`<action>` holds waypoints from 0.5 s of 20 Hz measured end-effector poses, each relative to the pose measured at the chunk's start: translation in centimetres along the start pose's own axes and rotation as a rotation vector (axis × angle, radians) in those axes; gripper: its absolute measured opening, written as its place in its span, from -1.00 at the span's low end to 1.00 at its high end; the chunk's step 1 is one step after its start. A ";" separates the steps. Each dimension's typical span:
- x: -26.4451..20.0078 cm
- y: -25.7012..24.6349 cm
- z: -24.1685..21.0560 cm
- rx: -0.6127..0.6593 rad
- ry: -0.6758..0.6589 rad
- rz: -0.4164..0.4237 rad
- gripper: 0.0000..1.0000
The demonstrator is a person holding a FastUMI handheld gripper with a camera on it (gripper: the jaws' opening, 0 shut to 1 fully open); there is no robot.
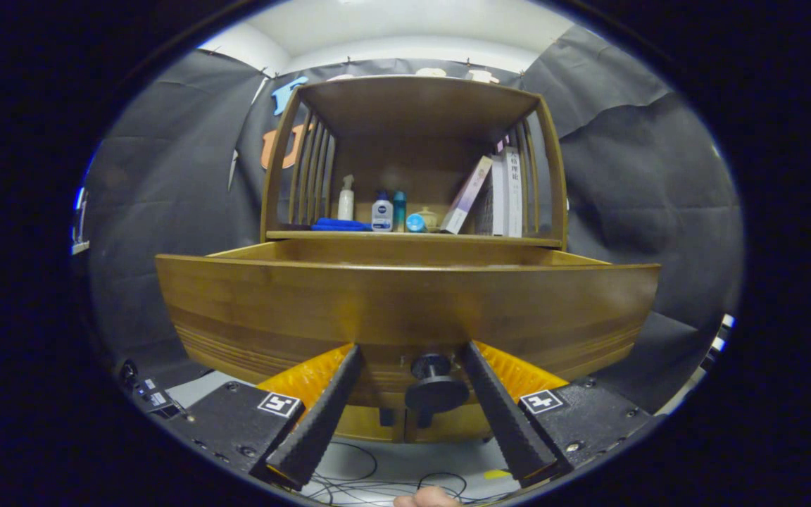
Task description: Pull open the drawer, take out the items inside it, and place them on the countertop above the cabinet.
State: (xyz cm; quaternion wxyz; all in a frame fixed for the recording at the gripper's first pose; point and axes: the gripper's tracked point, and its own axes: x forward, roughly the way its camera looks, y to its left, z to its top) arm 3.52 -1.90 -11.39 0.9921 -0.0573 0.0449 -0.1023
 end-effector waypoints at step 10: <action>5.5 0.4 1.6 -0.017 0.003 -0.007 0.97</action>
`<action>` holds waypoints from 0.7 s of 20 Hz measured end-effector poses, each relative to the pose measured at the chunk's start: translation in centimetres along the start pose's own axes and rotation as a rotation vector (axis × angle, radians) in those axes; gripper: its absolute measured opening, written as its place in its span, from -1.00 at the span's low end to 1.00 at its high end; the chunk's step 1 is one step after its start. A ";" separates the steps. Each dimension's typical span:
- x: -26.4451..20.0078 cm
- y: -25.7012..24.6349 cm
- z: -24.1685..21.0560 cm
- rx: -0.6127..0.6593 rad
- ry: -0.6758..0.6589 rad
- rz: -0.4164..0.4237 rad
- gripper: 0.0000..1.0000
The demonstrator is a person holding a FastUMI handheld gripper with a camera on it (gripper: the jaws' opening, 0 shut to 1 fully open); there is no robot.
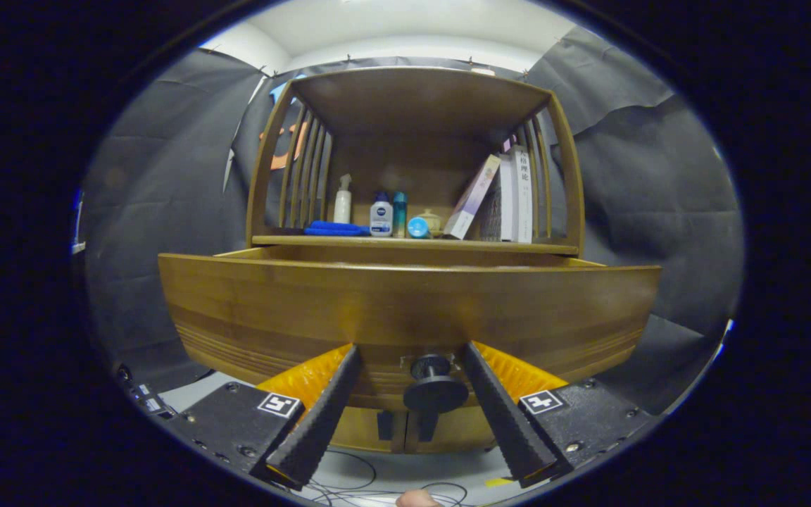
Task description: Pull open the drawer, take out the items inside it, and place them on the countertop above the cabinet.
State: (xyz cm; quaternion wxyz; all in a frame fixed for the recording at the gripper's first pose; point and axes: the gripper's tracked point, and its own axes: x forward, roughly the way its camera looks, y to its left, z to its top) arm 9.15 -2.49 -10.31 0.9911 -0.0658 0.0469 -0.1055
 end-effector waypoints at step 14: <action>10.4 0.2 2.2 -0.030 0.030 -0.022 0.99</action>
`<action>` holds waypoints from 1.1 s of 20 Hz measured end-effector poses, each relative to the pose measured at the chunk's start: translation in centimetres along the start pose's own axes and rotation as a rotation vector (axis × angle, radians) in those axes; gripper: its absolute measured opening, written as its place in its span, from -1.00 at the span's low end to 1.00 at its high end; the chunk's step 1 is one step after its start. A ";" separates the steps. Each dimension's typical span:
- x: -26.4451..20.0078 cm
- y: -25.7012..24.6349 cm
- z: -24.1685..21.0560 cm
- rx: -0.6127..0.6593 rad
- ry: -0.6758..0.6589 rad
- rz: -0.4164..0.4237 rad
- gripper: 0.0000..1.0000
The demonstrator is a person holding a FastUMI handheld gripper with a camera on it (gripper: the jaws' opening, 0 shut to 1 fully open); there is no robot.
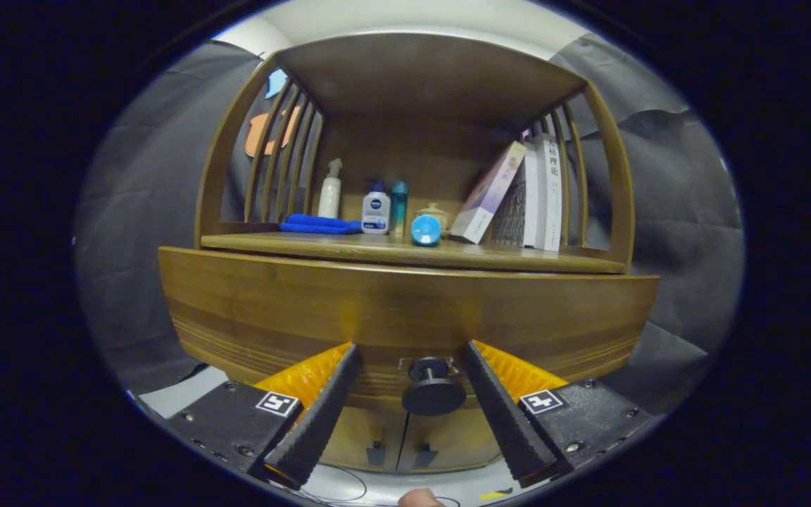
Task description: Pull open the drawer, take out the items inside it, and place them on the countertop above the cabinet.
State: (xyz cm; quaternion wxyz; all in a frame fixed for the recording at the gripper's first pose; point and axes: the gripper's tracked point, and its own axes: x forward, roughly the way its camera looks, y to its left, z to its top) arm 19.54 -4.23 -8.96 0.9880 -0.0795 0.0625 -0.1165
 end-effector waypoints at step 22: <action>-2.6 -0.8 1.1 -0.009 0.023 0.034 1.00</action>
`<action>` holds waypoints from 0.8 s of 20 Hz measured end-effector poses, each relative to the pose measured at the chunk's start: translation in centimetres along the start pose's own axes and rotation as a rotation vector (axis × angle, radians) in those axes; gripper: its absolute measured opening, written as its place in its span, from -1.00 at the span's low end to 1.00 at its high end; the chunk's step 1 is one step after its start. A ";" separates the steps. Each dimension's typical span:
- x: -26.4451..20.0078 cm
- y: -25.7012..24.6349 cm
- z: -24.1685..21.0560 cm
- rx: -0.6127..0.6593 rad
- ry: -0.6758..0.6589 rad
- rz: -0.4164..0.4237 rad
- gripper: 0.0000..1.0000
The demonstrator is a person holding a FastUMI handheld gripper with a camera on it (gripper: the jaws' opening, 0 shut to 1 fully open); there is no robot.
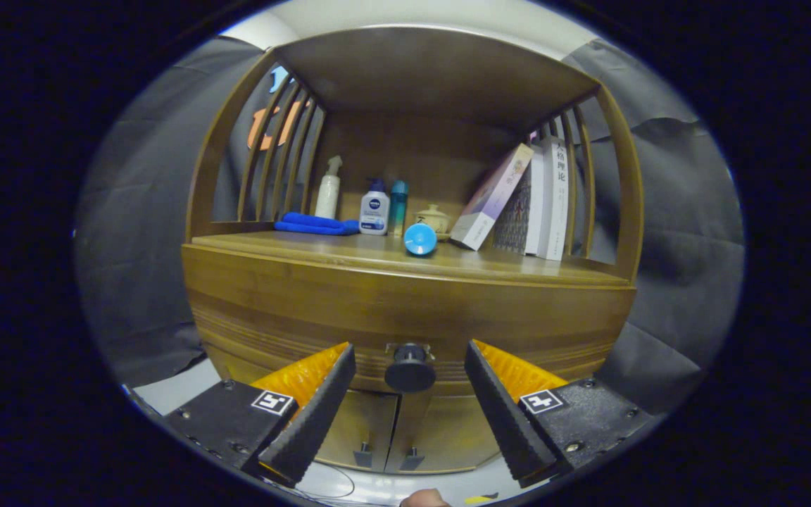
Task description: Pull open the drawer, take out the items inside it, and place them on the countertop above the cabinet.
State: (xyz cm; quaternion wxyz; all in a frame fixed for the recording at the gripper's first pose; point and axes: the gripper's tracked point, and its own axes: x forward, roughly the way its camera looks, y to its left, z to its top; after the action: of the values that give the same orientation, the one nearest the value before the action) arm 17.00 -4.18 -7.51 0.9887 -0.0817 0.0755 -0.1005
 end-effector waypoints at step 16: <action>-22.6 -0.3 4.2 0.065 -0.178 0.142 1.00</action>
State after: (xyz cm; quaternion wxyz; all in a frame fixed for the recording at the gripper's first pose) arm -4.29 0.93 -0.38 0.9983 -0.0526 -0.0104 -0.0249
